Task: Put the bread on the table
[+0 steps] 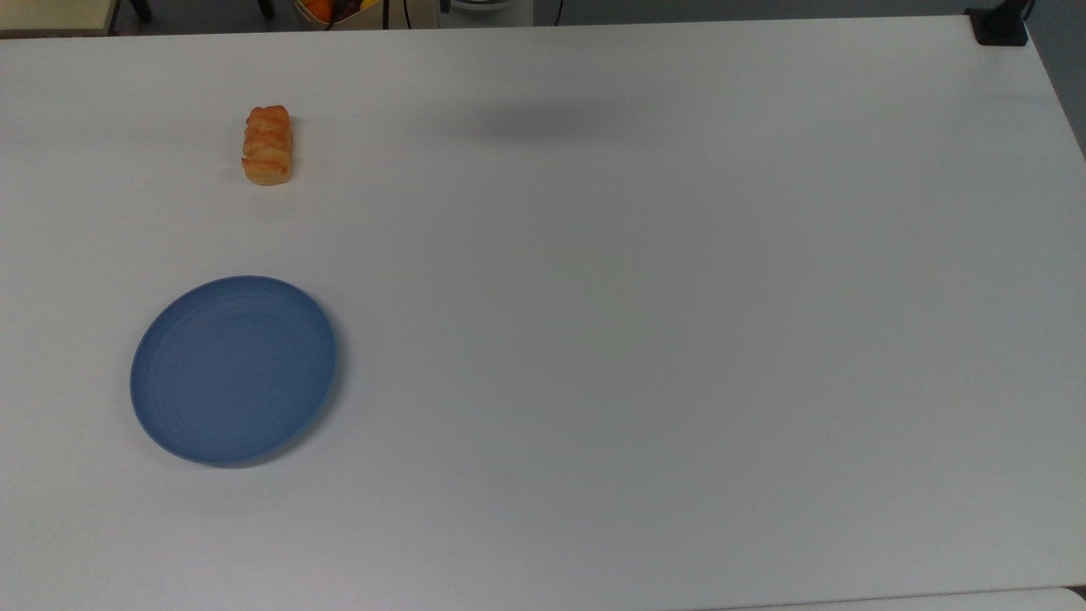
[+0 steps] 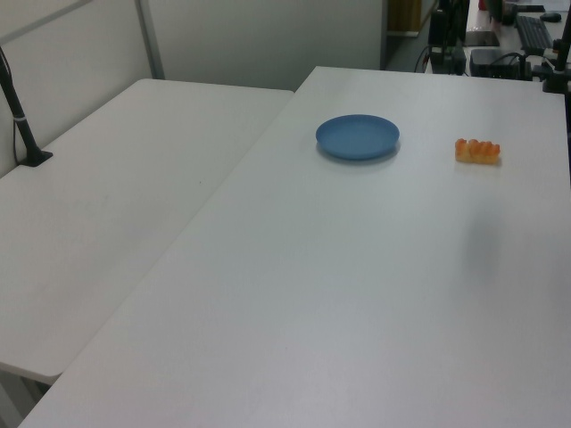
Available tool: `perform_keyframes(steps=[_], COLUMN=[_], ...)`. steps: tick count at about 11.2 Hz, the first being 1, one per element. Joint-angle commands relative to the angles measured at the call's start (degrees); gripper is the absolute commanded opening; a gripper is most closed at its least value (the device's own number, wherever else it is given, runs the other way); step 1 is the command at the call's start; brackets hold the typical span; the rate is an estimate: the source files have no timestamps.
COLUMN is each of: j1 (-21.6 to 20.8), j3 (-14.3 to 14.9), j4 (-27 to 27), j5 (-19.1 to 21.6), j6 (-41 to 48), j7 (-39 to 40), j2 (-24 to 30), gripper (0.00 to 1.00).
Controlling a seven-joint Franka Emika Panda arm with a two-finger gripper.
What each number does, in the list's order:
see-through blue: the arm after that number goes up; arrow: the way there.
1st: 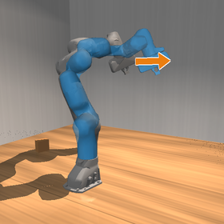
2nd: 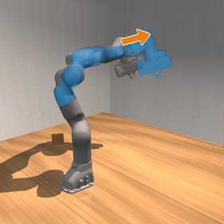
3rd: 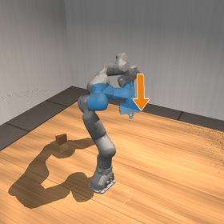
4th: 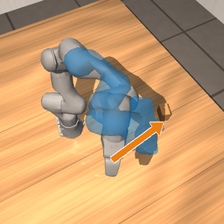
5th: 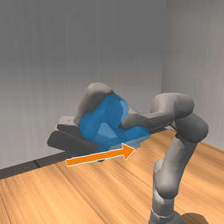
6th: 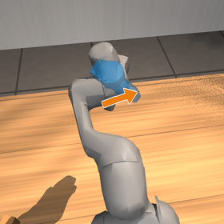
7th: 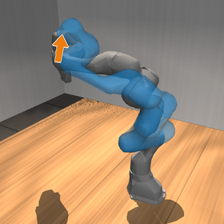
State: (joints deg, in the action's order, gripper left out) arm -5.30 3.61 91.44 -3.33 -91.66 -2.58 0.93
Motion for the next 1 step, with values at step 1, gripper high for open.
perform_keyframes(steps=[1], j1=[-0.68], j3=[1.23], j4=[-0.12], j5=[0.43], j6=[1.92], j7=[-0.14], j2=[0.74], gripper=[1.00])
